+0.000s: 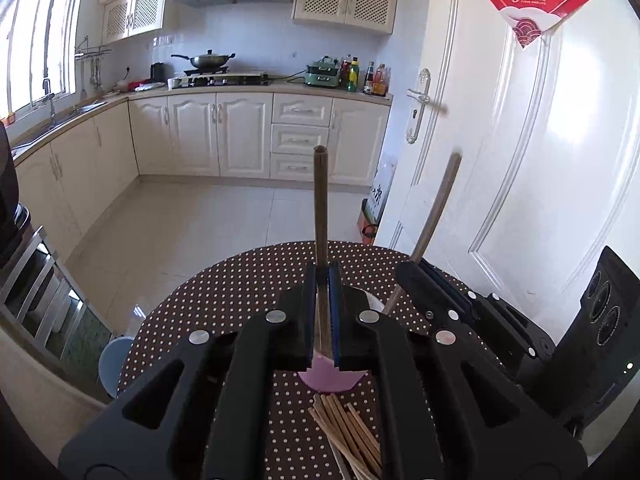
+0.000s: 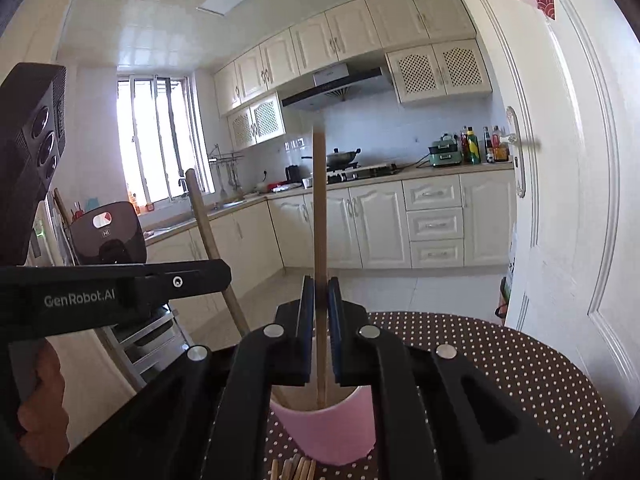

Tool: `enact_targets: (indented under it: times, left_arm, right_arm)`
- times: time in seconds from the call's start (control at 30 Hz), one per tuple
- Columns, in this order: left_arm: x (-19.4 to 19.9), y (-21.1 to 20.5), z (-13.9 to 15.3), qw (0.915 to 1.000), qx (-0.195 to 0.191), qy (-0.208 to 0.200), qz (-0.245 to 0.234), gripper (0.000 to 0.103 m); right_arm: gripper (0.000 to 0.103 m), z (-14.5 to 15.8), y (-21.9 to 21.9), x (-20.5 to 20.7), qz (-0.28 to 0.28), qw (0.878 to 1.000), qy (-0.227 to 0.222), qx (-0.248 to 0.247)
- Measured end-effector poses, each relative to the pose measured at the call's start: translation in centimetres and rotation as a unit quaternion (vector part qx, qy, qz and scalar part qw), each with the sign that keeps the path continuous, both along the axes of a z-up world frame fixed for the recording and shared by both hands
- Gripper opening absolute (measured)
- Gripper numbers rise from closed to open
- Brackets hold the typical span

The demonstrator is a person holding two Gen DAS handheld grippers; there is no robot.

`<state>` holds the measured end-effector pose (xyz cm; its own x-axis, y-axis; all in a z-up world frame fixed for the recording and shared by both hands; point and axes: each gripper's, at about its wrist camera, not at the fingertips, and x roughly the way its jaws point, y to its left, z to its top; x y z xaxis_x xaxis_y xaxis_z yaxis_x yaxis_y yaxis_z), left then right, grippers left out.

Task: Organize utensils
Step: 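Open both grippers to drop the sticks into the pink cup, then move both grippers back down to the stick pile beside the cup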

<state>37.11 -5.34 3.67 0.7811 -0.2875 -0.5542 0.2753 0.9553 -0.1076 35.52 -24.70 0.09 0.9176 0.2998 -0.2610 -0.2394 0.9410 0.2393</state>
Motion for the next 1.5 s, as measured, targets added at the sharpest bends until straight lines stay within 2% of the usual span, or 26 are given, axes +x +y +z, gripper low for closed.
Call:
enact_targets:
  times: [0.1, 0.13, 0.17, 0.2, 0.23, 0.33, 0.47, 0.6, 0.7, 0.8, 0.97, 1.07, 1.2, 1.3, 1.33, 1.37, 1.43, 1.5]
  left_arm:
    - [-0.3, 0.0, -0.1, 1.0, 0.005, 0.007, 0.002, 0.014]
    - [-0.4, -0.1, -0.1, 0.9999, 0.005, 0.009, 0.002, 0.023]
    - [-0.6, -0.1, 0.0, 0.9999, 0.005, 0.01, 0.004, 0.036]
    - [-0.9, 0.0, 0.1, 0.9999, 0.004, 0.005, 0.008, 0.045]
    - [-1.2, 0.1, 0.2, 0.9999, 0.003, 0.0, 0.012, 0.054]
    - [-2.0, 0.5, 0.6, 0.9999, 0.0, -0.001, 0.011, 0.054]
    - [-3.2, 0.9, 1.0, 0.9999, -0.002, -0.004, 0.016, 0.054]
    - [-4.7, 1.3, 0.8, 0.9997, 0.0, -0.003, 0.022, 0.06]
    - [-5.9, 1.9, -0.1, 0.9996, 0.004, 0.008, 0.028, 0.06]
    - [-6.6, 2.1, -1.0, 0.9993, 0.003, 0.026, 0.028, 0.06]
    - [-7.0, 2.4, -3.8, 0.9965, -0.005, 0.081, 0.022, 0.06]
    - [-6.5, 1.7, -6.1, 0.9922, 0.0, 0.122, 0.024, 0.06]
    - [-5.5, 0.9, -9.2, 0.9832, -0.012, 0.182, 0.016, 0.06]
    - [-4.9, 0.3, -11.1, 0.9778, -0.011, 0.209, 0.016, 0.06]
    - [-4.7, 0.1, -11.6, 0.9761, -0.01, 0.216, 0.017, 0.058]
    - [-4.6, 0.0, -12.0, 0.9748, -0.008, 0.222, 0.018, 0.051]
    - [-4.2, -0.4, -13.0, 0.9702, -0.002, 0.242, 0.017, 0.044]
    - [-3.9, -0.7, -13.9, 0.9668, 0.0, 0.255, 0.018, 0.039]
  right_arm:
    - [0.009, 0.2, 0.0, -0.4, 0.004, 1.0, 0.008, 0.005]
    - [0.009, 0.1, 0.0, -0.6, 0.004, 1.0, 0.01, 0.006]
    - [0.009, 0.2, -0.1, -0.8, 0.004, 1.0, 0.014, 0.008]
    - [0.012, 0.3, -0.1, -1.0, 0.004, 1.0, 0.016, 0.009]
    - [0.021, 0.4, -0.2, -1.1, 0.003, 1.0, 0.017, 0.01]
    - [0.036, 0.9, -0.4, -2.0, -0.001, 1.0, 0.017, 0.009]
    - [0.04, 1.7, -0.8, -3.2, -0.001, 1.0, 0.015, 0.007]
    - [0.045, 1.9, -1.2, -4.4, -0.001, 1.0, 0.019, 0.007]
    - [0.047, 1.9, -1.6, -5.4, -0.006, 1.0, 0.024, 0.005]
    - [0.048, 1.4, -2.3, -6.0, -0.014, 0.999, 0.049, 0.01]
    - [0.048, -1.0, -3.3, -6.5, -0.014, 0.993, 0.115, 0.016]
    - [0.048, -2.9, -3.3, -6.5, -0.004, 0.988, 0.157, 0.009]
    - [0.048, -5.2, -3.1, -6.3, 0.009, 0.977, 0.212, 0.0]
    - [0.048, -6.6, -2.9, -6.3, 0.018, 0.97, 0.241, -0.008]
    - [0.048, -7.0, -2.8, -6.2, 0.02, 0.968, 0.249, -0.012]
    - [0.048, -7.2, -2.8, -6.3, 0.022, 0.967, 0.254, -0.014]
    - [0.048, -7.8, -2.6, -6.4, 0.024, 0.964, 0.265, -0.019]
    - [0.048, -8.1, -2.8, -6.4, 0.026, 0.961, 0.275, -0.018]
